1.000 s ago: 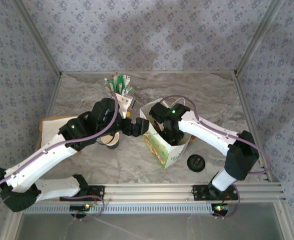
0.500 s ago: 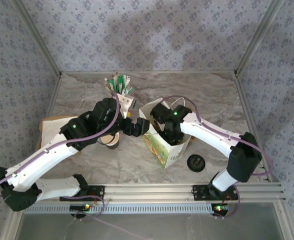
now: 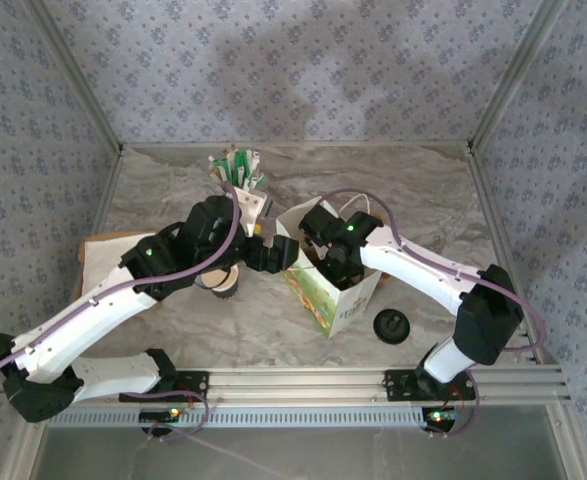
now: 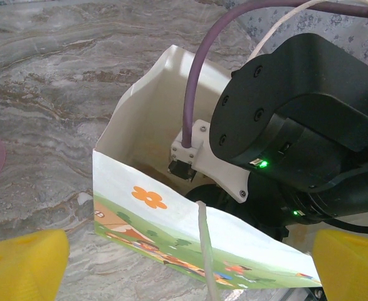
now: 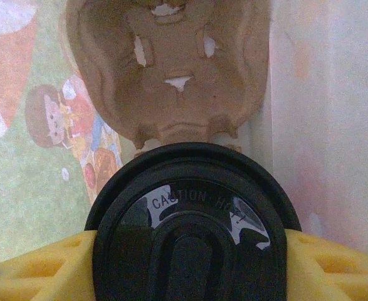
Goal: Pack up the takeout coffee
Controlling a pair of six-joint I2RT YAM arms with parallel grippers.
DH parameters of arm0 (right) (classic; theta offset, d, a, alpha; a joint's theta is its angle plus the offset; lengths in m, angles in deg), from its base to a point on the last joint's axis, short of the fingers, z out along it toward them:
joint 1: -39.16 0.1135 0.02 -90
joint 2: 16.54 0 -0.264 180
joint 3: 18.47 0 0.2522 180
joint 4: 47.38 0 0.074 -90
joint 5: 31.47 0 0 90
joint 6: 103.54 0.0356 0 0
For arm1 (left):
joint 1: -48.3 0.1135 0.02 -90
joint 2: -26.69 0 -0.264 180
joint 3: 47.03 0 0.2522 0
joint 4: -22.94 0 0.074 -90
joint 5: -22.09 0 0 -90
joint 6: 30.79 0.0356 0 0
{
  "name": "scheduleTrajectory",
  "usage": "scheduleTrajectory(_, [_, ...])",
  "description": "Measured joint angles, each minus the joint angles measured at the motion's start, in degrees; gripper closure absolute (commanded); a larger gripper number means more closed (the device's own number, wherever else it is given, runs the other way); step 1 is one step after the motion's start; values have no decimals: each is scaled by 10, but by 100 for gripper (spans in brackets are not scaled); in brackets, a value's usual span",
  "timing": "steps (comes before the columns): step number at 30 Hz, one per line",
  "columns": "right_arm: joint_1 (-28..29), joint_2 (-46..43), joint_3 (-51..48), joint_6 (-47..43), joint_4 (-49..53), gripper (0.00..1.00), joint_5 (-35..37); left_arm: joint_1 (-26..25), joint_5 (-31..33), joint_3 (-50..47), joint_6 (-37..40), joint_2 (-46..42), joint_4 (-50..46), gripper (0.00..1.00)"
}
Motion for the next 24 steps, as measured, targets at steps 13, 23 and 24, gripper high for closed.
scheduleTrajectory(13, [2, 3, -1, 0, -16, 43, 2, 0, 0, 0, 0, 0, 0, 1])
scheduleTrajectory(23, [7, 6, 11, 0, -24, 43, 2, 0, 0, 0, 0, 0, 0, 0])
scheduleTrajectory(24, [8, 6, 11, 0, -26, 43, 1, 0, 0, 0, 0, 0, 0, 0])
